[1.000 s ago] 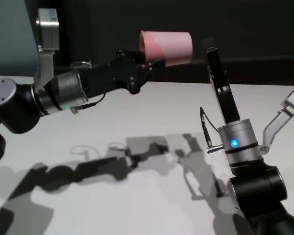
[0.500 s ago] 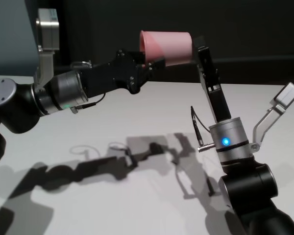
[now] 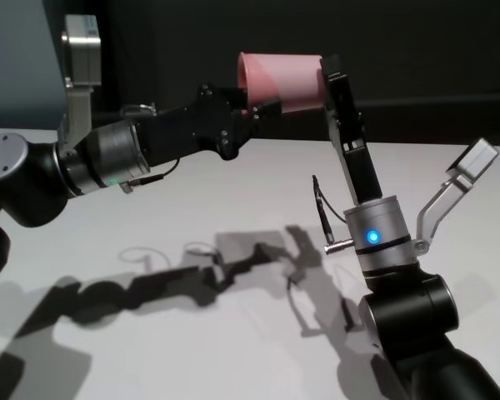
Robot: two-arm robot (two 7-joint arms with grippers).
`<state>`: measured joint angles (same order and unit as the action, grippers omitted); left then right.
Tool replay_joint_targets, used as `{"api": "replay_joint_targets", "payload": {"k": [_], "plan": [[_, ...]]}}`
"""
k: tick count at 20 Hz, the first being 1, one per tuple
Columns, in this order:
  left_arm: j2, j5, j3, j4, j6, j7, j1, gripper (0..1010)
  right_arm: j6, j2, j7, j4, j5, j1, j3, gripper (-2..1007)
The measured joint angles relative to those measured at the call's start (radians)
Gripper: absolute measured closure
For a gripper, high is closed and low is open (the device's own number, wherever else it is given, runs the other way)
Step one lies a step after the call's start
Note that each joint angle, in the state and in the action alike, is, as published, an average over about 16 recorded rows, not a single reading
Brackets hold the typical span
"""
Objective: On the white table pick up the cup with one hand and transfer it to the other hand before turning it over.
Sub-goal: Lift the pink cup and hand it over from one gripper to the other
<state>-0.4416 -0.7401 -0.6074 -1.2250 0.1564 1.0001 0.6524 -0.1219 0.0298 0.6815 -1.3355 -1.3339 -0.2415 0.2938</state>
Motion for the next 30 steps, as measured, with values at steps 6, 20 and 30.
{"api": "replay_joint_targets", "payload": {"k": [6,20,30], "plan": [[0.000,0.000,0.000,0.000,0.000,0.000,0.000,962,-0.001,0.012,0.019,0.018,-0.027,-0.014,0.014,3],[0.000,0.000,0.000,0.000,0.000,0.000,0.000,962,-0.007,0.026,0.046,0.041,-0.080,-0.032,0.044,3],[0.000,0.000,0.000,0.000,0.000,0.000,0.000,962,-0.017,0.022,0.045,0.046,-0.106,-0.036,0.062,3]]}}
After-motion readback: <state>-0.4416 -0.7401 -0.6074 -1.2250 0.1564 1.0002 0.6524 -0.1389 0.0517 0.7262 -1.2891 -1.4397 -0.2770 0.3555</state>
